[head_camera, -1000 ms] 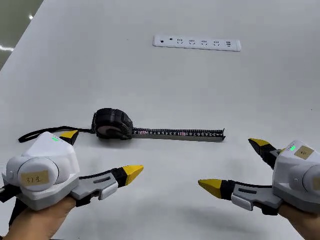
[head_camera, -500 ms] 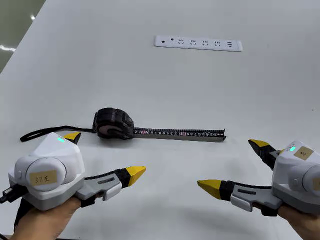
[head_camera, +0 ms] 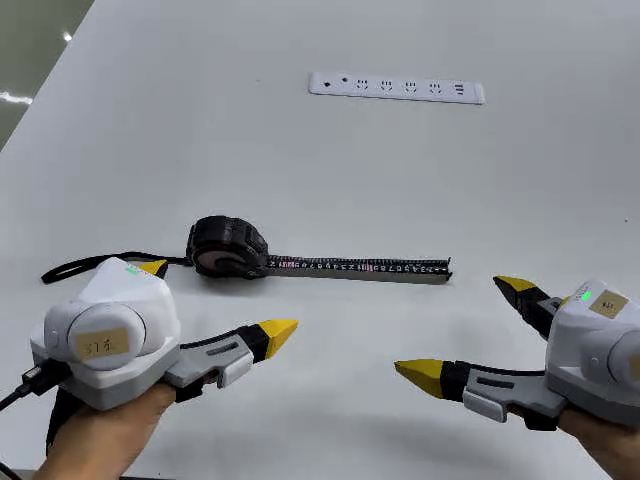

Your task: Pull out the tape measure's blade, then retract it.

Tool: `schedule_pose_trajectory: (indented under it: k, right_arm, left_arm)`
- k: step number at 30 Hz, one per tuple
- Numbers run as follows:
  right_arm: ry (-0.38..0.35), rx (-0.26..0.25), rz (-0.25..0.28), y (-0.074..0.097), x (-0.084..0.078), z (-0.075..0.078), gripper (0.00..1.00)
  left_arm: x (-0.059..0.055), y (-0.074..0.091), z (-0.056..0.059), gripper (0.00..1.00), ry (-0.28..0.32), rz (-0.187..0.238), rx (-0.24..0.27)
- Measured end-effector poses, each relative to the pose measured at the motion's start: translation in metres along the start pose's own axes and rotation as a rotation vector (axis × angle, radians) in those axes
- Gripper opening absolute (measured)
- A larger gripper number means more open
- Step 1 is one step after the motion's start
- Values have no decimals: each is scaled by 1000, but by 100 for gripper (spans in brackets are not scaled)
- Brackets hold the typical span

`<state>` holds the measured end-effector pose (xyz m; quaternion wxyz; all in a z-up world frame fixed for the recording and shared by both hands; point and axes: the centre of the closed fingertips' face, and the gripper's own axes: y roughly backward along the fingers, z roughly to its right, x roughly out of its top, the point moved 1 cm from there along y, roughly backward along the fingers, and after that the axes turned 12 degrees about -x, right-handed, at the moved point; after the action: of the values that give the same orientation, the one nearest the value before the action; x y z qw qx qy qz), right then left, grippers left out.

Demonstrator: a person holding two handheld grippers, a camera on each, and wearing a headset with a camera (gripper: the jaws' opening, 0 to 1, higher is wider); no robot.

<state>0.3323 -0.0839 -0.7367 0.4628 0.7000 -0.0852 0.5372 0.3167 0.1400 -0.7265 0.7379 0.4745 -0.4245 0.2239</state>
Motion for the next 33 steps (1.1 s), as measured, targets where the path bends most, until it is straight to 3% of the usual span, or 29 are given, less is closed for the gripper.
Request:
schedule_pose_trajectory:
  k: [13,33]
  right_arm:
    - [46,54,-1,-5,0,4,95]
    - [161,121,4,-19,1,19,78]
  left_arm:
    - [6,-8,-10,89,38,4,52]
    - [15,-26,-28,78,83,7,113]
